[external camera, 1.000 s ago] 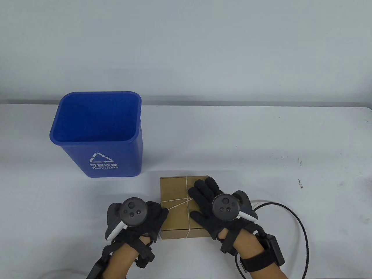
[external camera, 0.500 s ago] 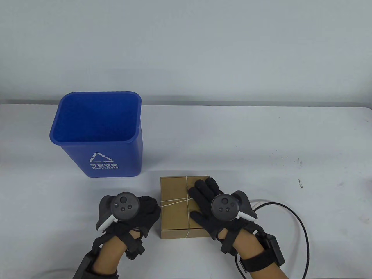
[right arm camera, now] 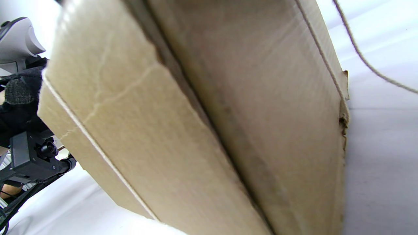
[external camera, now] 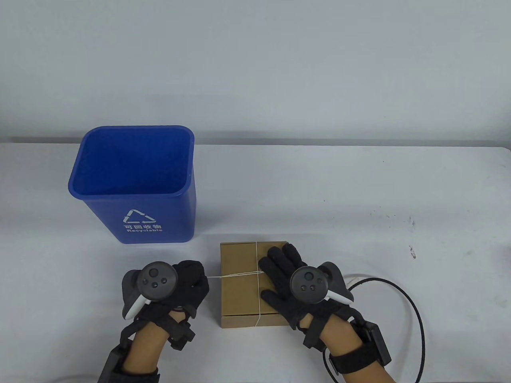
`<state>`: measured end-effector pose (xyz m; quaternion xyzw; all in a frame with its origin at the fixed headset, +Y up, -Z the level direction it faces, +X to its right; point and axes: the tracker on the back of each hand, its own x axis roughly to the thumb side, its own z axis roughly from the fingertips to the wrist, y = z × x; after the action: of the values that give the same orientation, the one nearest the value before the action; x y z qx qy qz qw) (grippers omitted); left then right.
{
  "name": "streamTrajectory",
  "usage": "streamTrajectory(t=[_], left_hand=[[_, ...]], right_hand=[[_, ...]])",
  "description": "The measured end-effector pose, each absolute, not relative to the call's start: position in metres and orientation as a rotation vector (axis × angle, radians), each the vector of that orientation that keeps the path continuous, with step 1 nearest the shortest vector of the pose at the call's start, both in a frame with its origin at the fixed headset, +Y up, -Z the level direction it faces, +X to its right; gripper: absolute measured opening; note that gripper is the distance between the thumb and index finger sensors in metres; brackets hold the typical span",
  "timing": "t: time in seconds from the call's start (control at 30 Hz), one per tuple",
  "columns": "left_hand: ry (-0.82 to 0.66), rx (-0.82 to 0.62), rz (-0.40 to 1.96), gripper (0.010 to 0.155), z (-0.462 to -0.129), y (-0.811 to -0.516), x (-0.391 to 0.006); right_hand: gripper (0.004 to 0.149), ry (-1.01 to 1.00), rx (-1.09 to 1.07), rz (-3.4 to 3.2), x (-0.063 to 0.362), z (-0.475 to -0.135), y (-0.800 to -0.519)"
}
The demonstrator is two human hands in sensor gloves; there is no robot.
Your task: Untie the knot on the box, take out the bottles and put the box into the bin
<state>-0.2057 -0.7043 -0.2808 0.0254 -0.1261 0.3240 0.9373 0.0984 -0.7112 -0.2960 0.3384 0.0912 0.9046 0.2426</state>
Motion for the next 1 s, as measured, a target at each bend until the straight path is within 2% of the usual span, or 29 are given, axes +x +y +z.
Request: streamTrajectory(t=[0.2, 1.0], left_hand=[[-0.192, 0.148, 0.681, 0.047, -0.275, -0.694, -0.220], [0.156, 0.215, 0.699, 0.047, -0.274, -0.691, -0.294]], right_hand=[[0.074, 0.248, 0.925, 2.468, 0.099, -0.296, -0.712], [0.074, 0.258, 0.934, 2.451, 0.100, -0.297, -0.712]])
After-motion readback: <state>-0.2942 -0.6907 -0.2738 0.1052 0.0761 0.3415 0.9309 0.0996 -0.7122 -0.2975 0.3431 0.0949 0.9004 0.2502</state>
